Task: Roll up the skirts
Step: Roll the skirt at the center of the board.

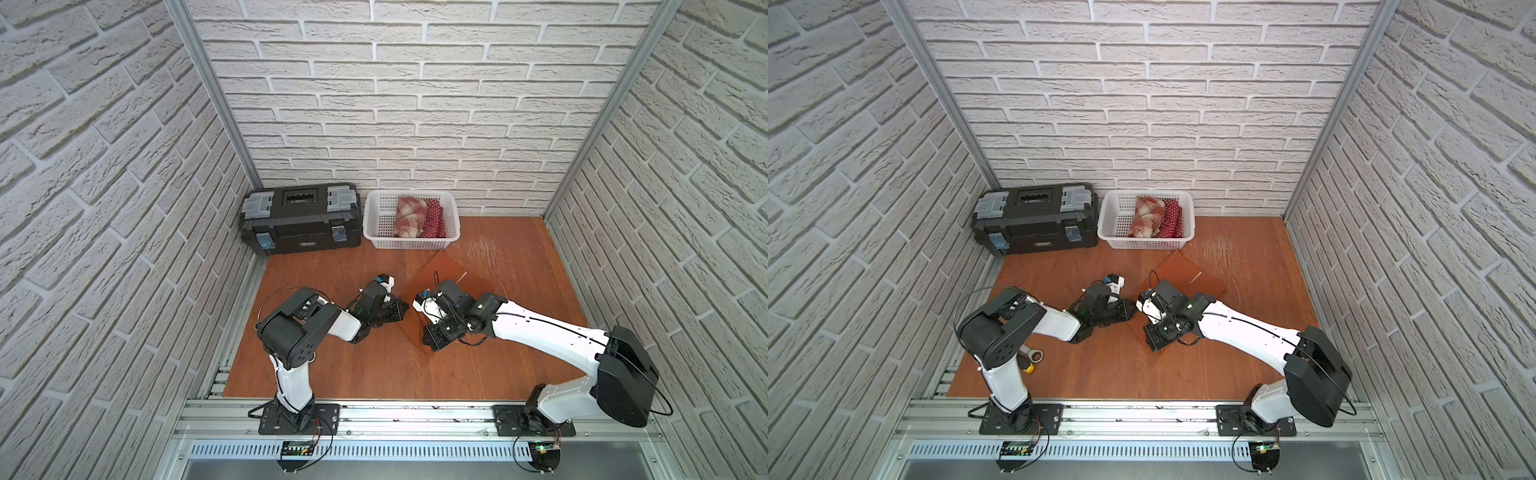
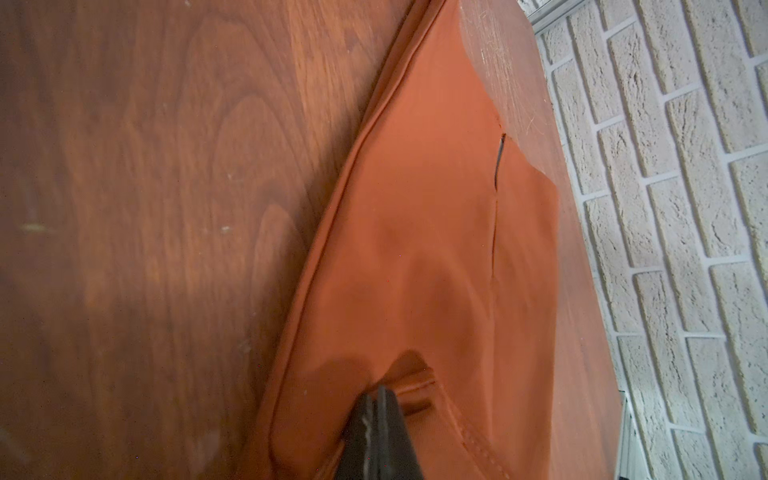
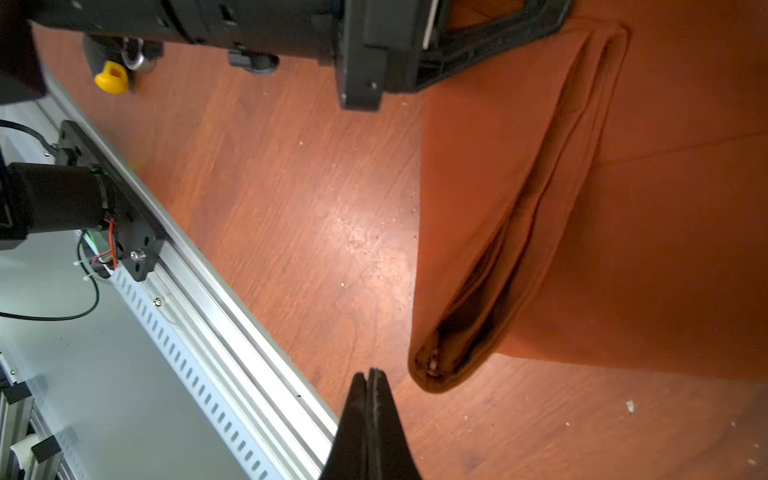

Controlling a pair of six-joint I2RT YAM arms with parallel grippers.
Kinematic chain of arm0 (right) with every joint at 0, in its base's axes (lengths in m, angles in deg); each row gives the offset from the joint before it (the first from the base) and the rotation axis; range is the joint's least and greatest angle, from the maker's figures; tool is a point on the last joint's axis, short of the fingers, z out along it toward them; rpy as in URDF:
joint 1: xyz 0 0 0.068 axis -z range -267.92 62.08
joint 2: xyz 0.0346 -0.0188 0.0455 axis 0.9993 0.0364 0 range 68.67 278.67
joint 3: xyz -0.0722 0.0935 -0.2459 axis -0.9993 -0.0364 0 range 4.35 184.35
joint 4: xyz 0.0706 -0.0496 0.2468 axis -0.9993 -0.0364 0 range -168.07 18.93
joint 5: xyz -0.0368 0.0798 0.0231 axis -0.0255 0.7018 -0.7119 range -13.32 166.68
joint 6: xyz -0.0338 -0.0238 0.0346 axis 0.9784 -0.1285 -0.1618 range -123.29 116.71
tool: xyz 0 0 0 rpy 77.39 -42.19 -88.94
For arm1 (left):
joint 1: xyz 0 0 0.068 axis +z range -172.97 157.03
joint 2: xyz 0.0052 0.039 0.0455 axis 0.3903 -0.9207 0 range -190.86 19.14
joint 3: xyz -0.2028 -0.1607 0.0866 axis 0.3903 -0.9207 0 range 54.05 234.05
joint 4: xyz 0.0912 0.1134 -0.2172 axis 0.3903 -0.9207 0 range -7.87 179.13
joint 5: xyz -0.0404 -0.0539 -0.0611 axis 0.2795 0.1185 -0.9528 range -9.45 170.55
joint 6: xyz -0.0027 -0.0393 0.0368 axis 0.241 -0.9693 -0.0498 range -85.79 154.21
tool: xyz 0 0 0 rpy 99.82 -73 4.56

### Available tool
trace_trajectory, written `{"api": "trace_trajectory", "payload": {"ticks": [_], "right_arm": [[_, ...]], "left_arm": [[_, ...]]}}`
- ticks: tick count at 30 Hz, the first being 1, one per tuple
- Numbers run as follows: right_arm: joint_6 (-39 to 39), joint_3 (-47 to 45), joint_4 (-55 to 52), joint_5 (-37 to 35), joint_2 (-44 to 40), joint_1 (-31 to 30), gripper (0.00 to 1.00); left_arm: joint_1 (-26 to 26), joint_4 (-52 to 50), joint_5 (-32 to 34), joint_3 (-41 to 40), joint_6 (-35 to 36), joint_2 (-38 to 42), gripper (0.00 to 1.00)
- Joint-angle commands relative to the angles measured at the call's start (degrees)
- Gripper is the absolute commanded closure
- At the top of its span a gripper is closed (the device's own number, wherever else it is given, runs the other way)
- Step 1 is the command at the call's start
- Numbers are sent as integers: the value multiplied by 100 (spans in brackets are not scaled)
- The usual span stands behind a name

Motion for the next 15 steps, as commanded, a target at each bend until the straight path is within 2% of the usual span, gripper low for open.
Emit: {"api": "trace_trajectory", "payload": {"ticks": [1, 3, 8, 11, 15], "right_arm": [[-187, 60, 489, 89, 297, -77, 98], [-149, 59, 645, -54, 507, -89, 98], [75, 169, 498, -984, 938, 189, 98], [-44, 71, 518, -1541, 1087, 421, 98], [-339, 72, 372, -1496, 1614, 592, 98]], "left_arm": [[111, -917, 233, -173, -29, -130, 100], [120, -911, 206, -181, -63, -123, 100], [138, -999, 204, -222, -19, 6, 100], [144, -1060, 205, -268, 33, 92, 100], [147, -1155, 180, -277, 45, 188, 100]]}}
